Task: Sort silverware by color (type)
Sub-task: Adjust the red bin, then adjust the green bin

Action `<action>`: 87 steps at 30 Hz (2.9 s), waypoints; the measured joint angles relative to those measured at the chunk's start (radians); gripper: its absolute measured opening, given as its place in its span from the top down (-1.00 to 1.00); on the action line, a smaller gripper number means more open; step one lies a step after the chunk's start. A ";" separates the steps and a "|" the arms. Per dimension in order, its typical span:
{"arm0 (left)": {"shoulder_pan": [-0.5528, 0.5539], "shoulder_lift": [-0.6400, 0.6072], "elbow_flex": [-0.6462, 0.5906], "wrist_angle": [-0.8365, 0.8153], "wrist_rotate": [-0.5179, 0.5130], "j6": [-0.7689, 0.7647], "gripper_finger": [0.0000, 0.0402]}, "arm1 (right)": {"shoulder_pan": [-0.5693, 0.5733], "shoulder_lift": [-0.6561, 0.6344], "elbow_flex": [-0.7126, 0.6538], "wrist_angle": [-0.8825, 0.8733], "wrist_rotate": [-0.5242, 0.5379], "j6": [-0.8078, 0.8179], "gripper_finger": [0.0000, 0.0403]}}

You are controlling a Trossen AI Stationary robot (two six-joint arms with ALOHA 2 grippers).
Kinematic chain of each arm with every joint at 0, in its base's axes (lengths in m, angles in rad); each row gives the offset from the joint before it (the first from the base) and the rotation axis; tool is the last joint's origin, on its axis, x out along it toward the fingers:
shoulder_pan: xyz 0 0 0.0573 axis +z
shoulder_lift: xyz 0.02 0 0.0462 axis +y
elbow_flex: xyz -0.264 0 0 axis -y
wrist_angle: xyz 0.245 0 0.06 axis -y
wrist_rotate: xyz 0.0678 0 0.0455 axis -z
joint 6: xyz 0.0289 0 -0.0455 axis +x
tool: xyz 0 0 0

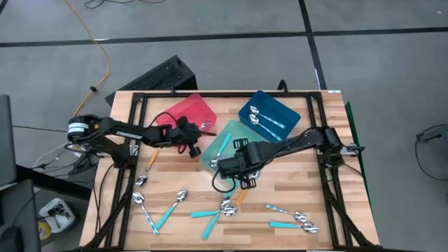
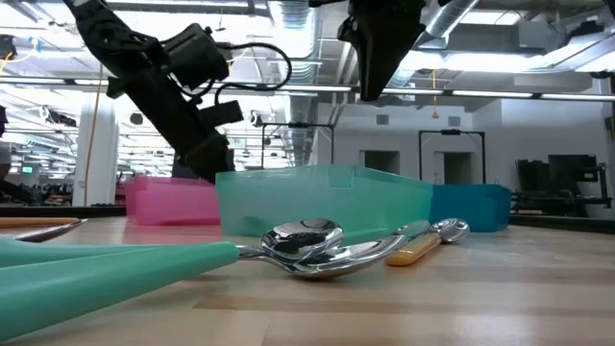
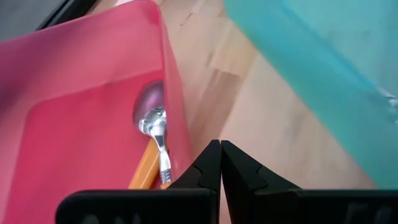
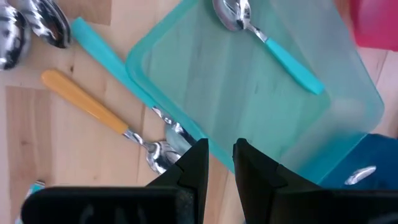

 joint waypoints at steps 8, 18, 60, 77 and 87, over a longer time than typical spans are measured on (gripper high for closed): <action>0.045 0.013 0.013 0.033 -0.047 -0.017 1.00 | 0.005 0.000 0.000 0.007 0.000 0.028 0.52; 0.095 0.013 0.013 0.096 -0.055 -0.004 1.00 | 0.021 0.000 0.000 0.022 0.004 0.044 0.52; -0.249 -0.762 0.013 -0.260 -0.224 -0.173 1.00 | 0.097 -0.022 -0.332 0.430 -0.196 -0.351 0.52; -0.249 -0.755 0.013 -0.269 -0.236 -0.193 1.00 | -0.047 0.022 -0.331 0.684 -0.163 -0.445 0.52; -0.249 -0.751 0.013 -0.293 -0.235 -0.209 1.00 | -0.105 0.009 -0.250 0.718 -0.086 -0.437 0.52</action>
